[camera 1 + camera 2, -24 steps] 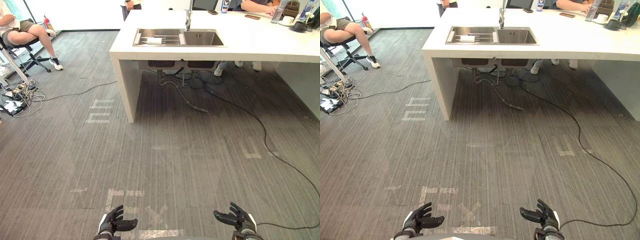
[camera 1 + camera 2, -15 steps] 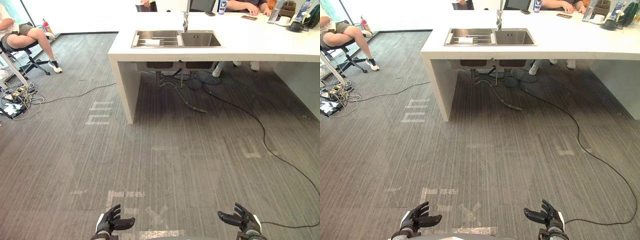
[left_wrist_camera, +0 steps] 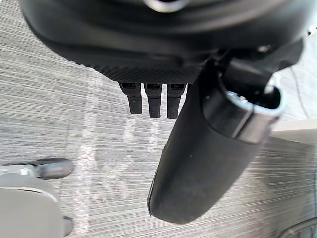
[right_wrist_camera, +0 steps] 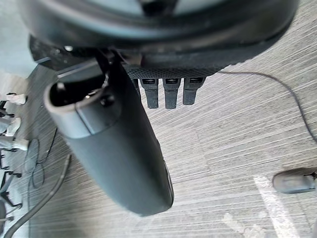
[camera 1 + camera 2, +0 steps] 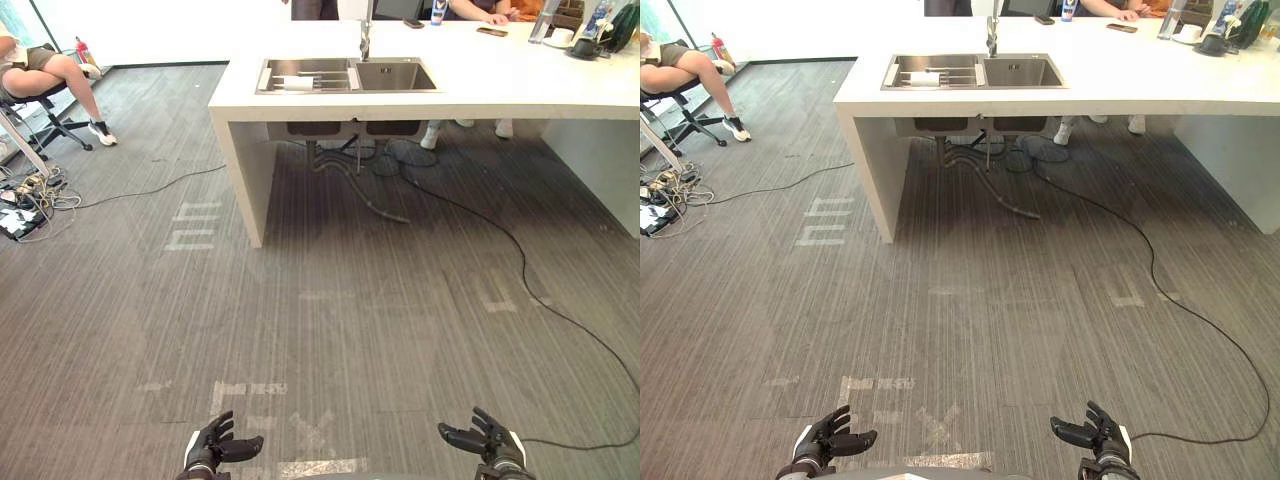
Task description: Walk over to the sink, pick up the cup, carry it to the dishwasher, place the cup inside the dishwasher, then close the dishwasher door
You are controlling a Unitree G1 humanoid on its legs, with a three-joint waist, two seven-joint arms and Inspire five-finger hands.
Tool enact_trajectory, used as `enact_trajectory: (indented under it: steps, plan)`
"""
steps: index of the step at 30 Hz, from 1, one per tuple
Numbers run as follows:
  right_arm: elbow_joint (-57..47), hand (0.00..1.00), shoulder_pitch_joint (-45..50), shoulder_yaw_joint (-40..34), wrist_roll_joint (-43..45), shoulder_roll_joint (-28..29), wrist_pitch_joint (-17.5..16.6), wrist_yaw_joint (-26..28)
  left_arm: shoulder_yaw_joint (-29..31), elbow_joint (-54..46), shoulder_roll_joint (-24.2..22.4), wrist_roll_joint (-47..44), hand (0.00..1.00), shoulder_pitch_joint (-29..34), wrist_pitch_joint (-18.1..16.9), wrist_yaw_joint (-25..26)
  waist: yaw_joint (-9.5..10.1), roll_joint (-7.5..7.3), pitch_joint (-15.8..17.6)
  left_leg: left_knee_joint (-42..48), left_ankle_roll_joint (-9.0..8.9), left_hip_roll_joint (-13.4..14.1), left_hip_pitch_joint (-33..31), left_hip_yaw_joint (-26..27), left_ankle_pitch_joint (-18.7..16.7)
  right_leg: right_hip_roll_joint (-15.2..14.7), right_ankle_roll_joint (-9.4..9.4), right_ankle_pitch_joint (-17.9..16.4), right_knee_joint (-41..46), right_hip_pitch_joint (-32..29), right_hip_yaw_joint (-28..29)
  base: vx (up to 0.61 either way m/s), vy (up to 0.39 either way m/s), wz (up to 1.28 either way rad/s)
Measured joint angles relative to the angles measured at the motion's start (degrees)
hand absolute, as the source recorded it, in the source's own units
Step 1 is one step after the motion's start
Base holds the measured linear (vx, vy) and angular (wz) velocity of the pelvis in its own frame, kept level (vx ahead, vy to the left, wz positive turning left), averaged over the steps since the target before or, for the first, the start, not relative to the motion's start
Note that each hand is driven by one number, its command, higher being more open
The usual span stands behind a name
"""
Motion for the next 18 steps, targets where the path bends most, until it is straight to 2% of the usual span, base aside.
enact_trajectory:
  steps: [3, 5, 6, 8, 9, 10, 11, 14, 15, 16, 17, 18]
  plan:
    - [0.3, 0.90, -2.1, -0.1, 0.1, -0.5, 0.1, -0.1, 0.1, -0.1, 0.0, -0.1, 0.90, 0.0, 0.0, 0.1, 0.53, 0.73, 1.4, 5.1, 0.29, 0.9, -3.0, 1.8, -3.3, 0.5, 0.41, -0.5, 1.3, -2.0, 2.0, 0.04, 0.016, -0.36]
    - [0.3, 0.90, -3.5, -0.5, 0.2, -1.2, 0.1, -0.2, 0.0, -0.3, -0.1, -0.2, 0.90, -0.2, 0.0, 0.1, 0.46, 1.42, 1.9, 7.6, 1.01, 0.9, -4.8, 2.3, -5.2, 0.5, 1.14, -4.1, 7.1, -5.3, 2.1, 0.08, 0.029, -0.18]
    - [0.3, 0.90, -3.7, -0.7, 0.3, -1.5, 0.1, -0.4, 0.0, -0.8, 0.0, -0.3, 0.90, -0.2, 0.0, 0.1, 0.49, 1.45, 2.2, 8.7, 1.36, 0.5, -5.0, 2.4, -6.1, 0.1, 1.80, -6.8, 11.7, -7.1, 2.0, 0.11, 0.045, -0.01]
    - [0.2, 0.90, -4.3, -1.3, 0.5, -1.7, 0.1, -0.5, 0.0, -2.3, 0.1, -1.1, 0.90, -0.5, 0.0, 0.1, 0.67, 1.38, 3.7, 11.1, 2.18, -0.7, -4.0, 2.3, -9.0, -2.0, 5.65, -12.6, 28.1, -12.5, -0.6, 0.11, 0.056, 0.06]
    - [0.2, 0.90, -4.6, -1.3, 0.5, -1.6, 0.1, -0.5, 0.0, -2.4, 0.1, -1.3, 0.90, -0.7, 0.0, 0.2, 0.64, 1.47, 4.0, 11.3, 2.52, -1.0, -3.5, 2.1, -9.4, -2.6, 5.90, -12.7, 32.9, -14.5, -1.6, 0.14, 0.050, 0.12]
    - [0.1, 0.90, -4.9, -0.9, 0.5, -1.4, 0.1, -0.5, -0.1, -2.8, 0.5, -1.4, 0.90, -1.1, 0.0, 0.2, 0.39, 1.25, 4.8, 11.4, 3.33, -1.5, -2.1, 1.7, -10.4, -4.3, 5.54, -13.3, 42.9, -18.9, -4.5, 0.22, 0.037, 0.15]
    - [0.2, 0.90, -4.9, -0.1, 0.5, -1.4, 0.3, -0.4, -0.1, -2.8, 1.0, -1.6, 0.90, -1.4, 0.0, 0.3, 0.36, 1.13, 5.7, 11.0, 3.42, -1.8, 0.0, 1.4, -11.3, -6.2, 3.98, -14.7, 47.6, -21.3, -7.3, 0.32, 0.041, 0.11]
    - [0.2, 0.90, -5.7, 0.8, 0.5, -1.5, 0.3, -0.3, 0.0, -2.9, 1.8, -2.7, 0.90, -1.4, 0.0, 1.1, -0.07, 1.54, 6.6, 8.5, 2.79, -1.2, 3.7, 0.7, -12.2, -8.1, 3.44, -15.5, 45.6, -26.2, -12.1, 0.38, -0.010, 0.14]
    - [0.2, 0.90, -6.4, 0.9, 0.5, -1.6, 0.3, -0.3, 0.0, -2.9, 1.9, -3.1, 0.90, -1.9, 0.0, 1.4, -0.95, 2.36, 7.3, 6.8, 2.31, 0.3, 5.4, -0.3, -12.4, -7.9, 3.26, -15.1, 41.3, -28.3, -14.4, 0.46, -0.110, 0.43]
    - [0.2, 0.90, -6.7, 1.5, 0.5, -2.2, 0.3, -0.4, 0.0, -2.9, 1.8, -3.8, 0.90, -2.4, 0.0, 1.7, -1.72, 3.44, 7.8, 5.1, 1.76, 2.3, 7.1, -1.0, -12.4, -7.3, 2.98, -13.3, 35.5, -30.4, -16.1, 0.49, -0.123, 0.49]
    - [0.2, 0.90, -6.7, 1.9, 0.5, -2.4, 0.3, -0.3, 0.0, -2.8, 1.8, -4.0, 0.90, -2.6, 0.0, 1.8, -2.03, 3.58, 7.8, 4.7, 1.34, 3.0, 7.8, -1.3, -12.4, -7.1, 2.96, -11.7, 32.2, -31.1, -16.5, 0.55, -0.146, 0.56]
    - [0.2, 0.90, -6.2, 2.0, 0.5, -2.4, 0.3, -0.3, 0.0, -2.6, 2.2, -4.0, 0.90, -2.8, -0.1, 1.8, -2.31, 2.53, 7.4, 5.1, -0.89, 3.3, 8.6, -2.3, -12.9, -6.9, 2.25, -6.1, 25.4, -31.4, -15.8, 0.64, -0.199, 0.59]
